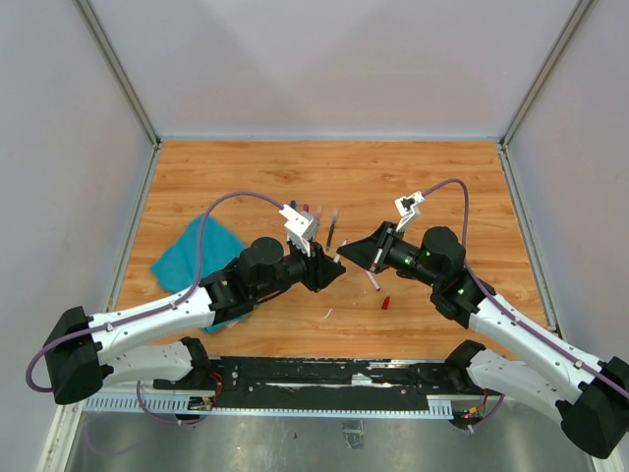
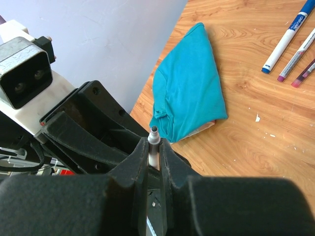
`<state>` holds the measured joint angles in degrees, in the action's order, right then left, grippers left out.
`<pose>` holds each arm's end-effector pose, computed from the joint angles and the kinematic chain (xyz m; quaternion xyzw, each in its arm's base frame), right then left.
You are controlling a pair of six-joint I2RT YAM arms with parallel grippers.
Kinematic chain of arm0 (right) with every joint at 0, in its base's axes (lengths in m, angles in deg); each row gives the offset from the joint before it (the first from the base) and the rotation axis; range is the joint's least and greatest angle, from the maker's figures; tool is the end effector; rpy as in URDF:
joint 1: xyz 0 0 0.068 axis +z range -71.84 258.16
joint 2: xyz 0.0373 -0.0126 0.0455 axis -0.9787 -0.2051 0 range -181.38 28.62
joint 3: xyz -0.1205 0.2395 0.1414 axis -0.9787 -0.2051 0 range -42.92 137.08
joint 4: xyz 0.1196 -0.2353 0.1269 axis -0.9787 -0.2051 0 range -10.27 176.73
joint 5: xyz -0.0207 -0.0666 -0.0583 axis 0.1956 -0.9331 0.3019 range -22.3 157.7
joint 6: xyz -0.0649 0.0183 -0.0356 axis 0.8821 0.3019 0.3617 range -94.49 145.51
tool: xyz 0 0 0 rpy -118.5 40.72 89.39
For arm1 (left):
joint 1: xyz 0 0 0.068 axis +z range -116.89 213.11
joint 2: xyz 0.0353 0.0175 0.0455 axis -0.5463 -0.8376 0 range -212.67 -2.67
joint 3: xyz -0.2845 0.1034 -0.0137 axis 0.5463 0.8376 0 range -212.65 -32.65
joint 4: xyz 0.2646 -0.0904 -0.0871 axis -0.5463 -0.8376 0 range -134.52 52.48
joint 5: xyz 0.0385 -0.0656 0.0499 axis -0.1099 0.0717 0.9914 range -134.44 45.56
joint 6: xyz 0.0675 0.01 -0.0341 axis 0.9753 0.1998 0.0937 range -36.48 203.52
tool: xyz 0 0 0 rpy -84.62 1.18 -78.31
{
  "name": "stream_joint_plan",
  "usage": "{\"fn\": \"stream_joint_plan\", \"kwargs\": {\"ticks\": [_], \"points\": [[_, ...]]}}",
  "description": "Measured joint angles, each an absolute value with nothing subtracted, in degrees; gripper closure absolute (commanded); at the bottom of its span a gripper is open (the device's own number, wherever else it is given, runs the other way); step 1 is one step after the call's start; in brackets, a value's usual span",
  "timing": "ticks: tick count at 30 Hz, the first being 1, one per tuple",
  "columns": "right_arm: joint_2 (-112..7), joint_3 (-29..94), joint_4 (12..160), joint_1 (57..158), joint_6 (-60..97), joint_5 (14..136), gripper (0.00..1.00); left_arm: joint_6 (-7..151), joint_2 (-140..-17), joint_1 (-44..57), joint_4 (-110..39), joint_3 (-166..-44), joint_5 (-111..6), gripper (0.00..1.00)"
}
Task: Insert the pens into the pen caps
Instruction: Adjust the pen.
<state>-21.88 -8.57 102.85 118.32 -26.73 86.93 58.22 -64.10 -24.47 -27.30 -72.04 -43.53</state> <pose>0.1783 0.1782 0.3214 -0.0440 0.7059 0.5848 0.3972 0.1591 -0.2486 0.2955 0.2110 0.7469 -0.4127 0.4768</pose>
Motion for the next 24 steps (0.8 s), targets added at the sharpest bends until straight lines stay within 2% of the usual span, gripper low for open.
{"fn": "stream_joint_plan", "kwargs": {"ticks": [8,13,24], "points": [[-21.94,-8.57,100.58,118.32,-25.14,86.95,0.99,58.22,-64.07,-24.47,-27.3,-72.04,-43.45,0.67],[-21.94,-8.57,98.59,118.32,-23.96,86.95,0.99,58.24,-63.99,-24.47,-27.3,-72.04,-43.1,0.72],[-20.81,-8.57,98.46,118.32,-23.76,86.07,0.99,58.24,-64.1,-24.47,-27.32,-72.04,-43.16,0.72]]}}
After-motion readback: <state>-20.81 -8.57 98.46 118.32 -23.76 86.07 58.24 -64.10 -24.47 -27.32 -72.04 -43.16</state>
